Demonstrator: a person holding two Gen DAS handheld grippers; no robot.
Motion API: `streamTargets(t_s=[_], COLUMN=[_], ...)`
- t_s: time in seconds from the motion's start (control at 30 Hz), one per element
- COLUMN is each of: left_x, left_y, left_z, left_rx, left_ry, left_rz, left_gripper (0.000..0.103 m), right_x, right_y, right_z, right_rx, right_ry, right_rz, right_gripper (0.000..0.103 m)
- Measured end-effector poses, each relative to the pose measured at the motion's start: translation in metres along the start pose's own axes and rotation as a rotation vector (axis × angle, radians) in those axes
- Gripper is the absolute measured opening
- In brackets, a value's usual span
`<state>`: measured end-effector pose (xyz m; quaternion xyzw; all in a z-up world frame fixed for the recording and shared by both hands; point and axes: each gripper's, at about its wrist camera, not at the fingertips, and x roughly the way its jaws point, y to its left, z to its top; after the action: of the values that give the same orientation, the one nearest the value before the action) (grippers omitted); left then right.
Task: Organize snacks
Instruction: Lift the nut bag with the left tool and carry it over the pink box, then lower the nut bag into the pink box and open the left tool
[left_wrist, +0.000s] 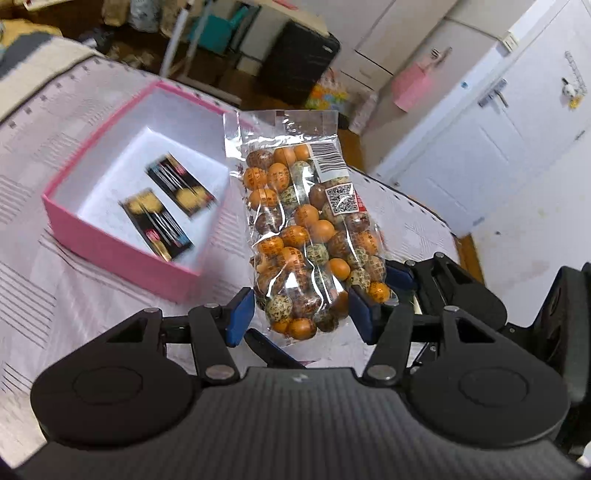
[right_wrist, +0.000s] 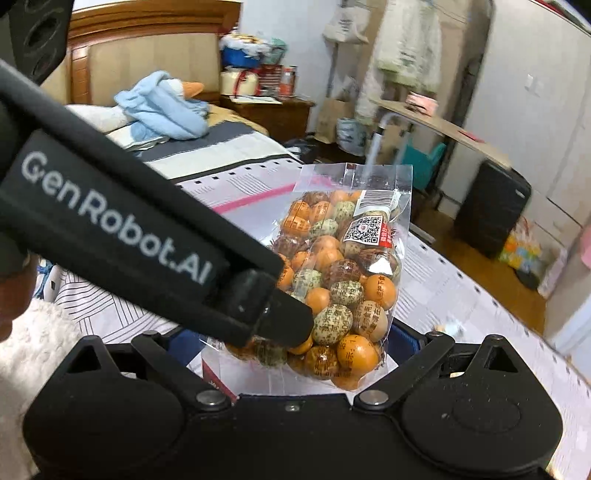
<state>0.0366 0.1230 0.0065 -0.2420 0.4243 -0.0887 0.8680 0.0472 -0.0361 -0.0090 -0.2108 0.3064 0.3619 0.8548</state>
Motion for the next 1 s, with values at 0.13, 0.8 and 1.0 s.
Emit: streamTargets(t_s=[0.13, 0.8, 1.0], left_x=[0.007, 0.115, 0.14], left_y=[0.016, 0.125, 0.144], left_z=[0.025, 0.091, 0.082], left_rx=[0.061, -0.093, -0.164], left_ry=[-0.012, 0.069, 0.1], left_rz=[0.028, 0.174, 0.172], left_gripper=[0.055, 0.057, 0.055], right_x=[0.029, 0.192, 0.211], right_y=[-0.008, -0.017, -0.012], right_z=[0.02, 0.046, 0.05], right_rx=[-0.01, 0.016, -0.086], right_ry=[-0.03, 0.103, 0.187], right_rz=[0.044, 0.228, 0.206], right_gripper=[0.1, 0.1, 0.1])
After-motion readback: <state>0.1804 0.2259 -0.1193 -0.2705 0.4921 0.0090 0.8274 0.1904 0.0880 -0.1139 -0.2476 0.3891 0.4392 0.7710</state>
